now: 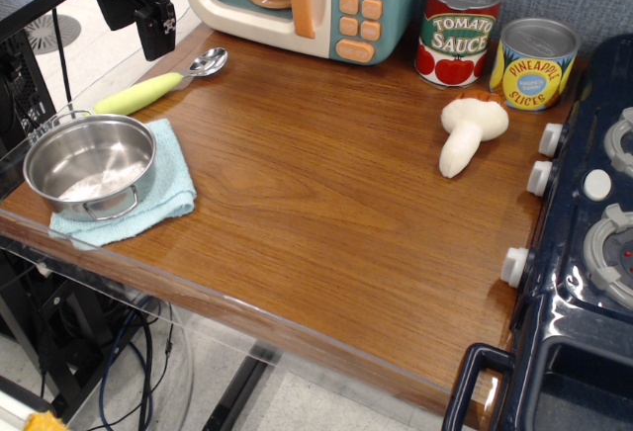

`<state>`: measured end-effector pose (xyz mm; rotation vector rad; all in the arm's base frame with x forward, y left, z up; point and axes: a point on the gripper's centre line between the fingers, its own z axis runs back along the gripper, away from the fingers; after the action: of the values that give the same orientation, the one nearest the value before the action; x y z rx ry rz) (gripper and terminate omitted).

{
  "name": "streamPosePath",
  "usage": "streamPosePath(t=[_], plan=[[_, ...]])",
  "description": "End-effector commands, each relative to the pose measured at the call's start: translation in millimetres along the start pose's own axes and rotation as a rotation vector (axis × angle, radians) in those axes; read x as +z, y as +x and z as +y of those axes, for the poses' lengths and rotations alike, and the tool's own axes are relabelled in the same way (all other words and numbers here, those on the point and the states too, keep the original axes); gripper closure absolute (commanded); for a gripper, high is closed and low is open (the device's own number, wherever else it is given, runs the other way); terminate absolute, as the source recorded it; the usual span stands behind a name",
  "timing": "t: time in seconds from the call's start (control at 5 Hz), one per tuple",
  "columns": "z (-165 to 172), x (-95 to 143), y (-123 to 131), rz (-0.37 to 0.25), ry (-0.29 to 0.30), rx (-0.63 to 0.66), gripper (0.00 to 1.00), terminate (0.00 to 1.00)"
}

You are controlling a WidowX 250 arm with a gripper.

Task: Move the spoon to the right of the pot

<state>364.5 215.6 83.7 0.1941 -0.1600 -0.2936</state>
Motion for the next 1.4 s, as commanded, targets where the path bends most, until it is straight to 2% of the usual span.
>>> streamPosePath(t=[0.0,0.2,0.4,0.8,1.2], plan=[[0.0,0.0,0.0,0.000,0.000,0.000,0.00,0.00],[-7.9,-12.7,-7.3,0.021,-0.009,-0.063,0.00,0.00],[-10.9,-21.6,-9.0,0.036,-0.011,-0.073,0.00,0.00],[1.1,-36.5,-4.4,0.083,0.007,-0.037,0.00,0.00],[12.0,-46.0,1.2,0.105,-0.035,-0.013,0.00,0.00]])
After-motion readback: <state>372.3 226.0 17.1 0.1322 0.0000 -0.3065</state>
